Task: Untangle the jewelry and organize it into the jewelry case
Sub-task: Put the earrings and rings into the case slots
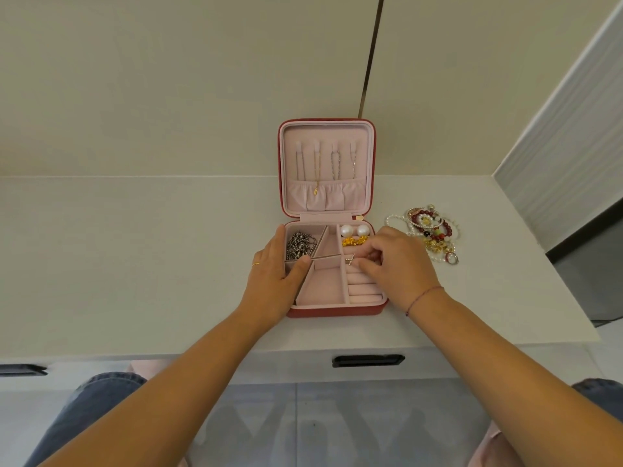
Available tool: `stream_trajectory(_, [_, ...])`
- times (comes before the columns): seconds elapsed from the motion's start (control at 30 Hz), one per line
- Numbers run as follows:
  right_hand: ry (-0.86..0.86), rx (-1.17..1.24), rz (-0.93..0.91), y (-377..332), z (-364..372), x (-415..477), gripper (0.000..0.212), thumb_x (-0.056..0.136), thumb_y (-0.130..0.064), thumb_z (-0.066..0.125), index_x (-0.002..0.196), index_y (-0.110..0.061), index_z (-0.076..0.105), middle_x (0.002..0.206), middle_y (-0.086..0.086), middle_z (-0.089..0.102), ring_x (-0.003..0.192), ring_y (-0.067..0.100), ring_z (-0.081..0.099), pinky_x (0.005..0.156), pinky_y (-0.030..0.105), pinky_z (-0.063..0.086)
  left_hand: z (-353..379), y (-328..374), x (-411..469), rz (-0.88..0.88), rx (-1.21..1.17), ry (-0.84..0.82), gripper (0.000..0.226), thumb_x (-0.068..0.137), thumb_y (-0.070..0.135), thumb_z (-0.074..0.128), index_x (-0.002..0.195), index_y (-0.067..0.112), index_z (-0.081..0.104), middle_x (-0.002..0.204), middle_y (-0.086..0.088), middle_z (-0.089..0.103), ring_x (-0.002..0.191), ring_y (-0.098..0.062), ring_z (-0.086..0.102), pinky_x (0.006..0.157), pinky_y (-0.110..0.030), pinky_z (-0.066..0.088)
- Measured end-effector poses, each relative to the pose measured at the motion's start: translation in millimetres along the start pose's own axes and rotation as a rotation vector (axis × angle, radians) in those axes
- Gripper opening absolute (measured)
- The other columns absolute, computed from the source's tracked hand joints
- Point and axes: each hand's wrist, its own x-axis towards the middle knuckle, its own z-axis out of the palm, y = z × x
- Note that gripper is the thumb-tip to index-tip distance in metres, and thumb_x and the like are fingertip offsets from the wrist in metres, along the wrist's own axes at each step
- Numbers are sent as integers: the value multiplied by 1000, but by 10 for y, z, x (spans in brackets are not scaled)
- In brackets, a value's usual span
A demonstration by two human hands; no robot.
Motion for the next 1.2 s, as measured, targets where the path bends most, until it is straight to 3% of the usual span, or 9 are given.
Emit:
stream_trajectory(0.3, [7,-55,-88,-8,-15,44,1,79,-15,73,80,-16,73,89,-14,46,86,19,54,83,31,26,-3,-13,4,14,-10,7,47,98,39,44,142,35,29,138,8,46,126,-19,38,96,-30,29])
stream_trajectory(0.37, [-34,-66,-54,-16,-26,50,1,81,-17,71,80,-16,71,88,-14,46,87,17,52,85,32,30,-1,-20,9,28,-22,8,46,97,43,43,140,35,31,134,11,48,123,-19,41,97,-33,34])
stream_trajectory(0.47, [-71,12,51,-29,-42,85,2,80,-16,72,80,-17,70,80,-11,51,79,12,50,82,35,43,0,-5,5,17,-25,8,47,98,38,44,143,33,29,130,15,44,120,-13,36,96,-29,29])
stream_trajectory(0.6, [-111,150,152,-13,-52,125,9,78,-11,73,82,-18,70,70,-11,55,63,2,49,65,17,42,-1,8,-4,17,-10,7,49,98,37,44,144,33,27,134,13,43,119,-11,34,95,-27,26])
stream_trajectory(0.73, [-106,273,166,29,-90,77,14,79,-3,68,87,-15,68,73,-8,58,63,2,49,58,4,40,-1,-31,6,30,-16,3,48,98,40,44,143,35,28,137,11,46,122,-16,39,97,-31,32])
stream_trajectory(0.87, [-21,354,185,1,-54,9,4,81,-13,70,80,-17,68,71,-6,58,63,2,47,57,11,40,4,-13,9,-1,-14,-5,48,98,40,44,143,33,28,130,17,43,119,-12,37,98,-30,30])
stream_trajectory(1.0, [43,332,220,-40,49,10,9,79,-21,74,74,-17,68,65,-8,50,59,3,43,57,15,36,11,-45,17,24,-12,4,48,95,46,43,141,36,31,134,9,50,121,-20,43,99,-35,36])
stream_trajectory(1.1, [25,297,250,-51,85,41,14,77,-20,75,69,-24,65,65,-11,44,60,2,41,64,23,37,9,-19,5,14,-2,9,47,97,38,45,142,33,31,134,9,49,120,-18,40,94,-30,30])
stream_trajectory(1.2, [26,299,322,-68,110,61,27,74,-23,78,60,-34,58,65,-15,47,66,6,46,80,40,46,2,-17,8,25,-11,6,46,97,40,45,141,34,31,131,12,48,119,-16,40,95,-31,32])
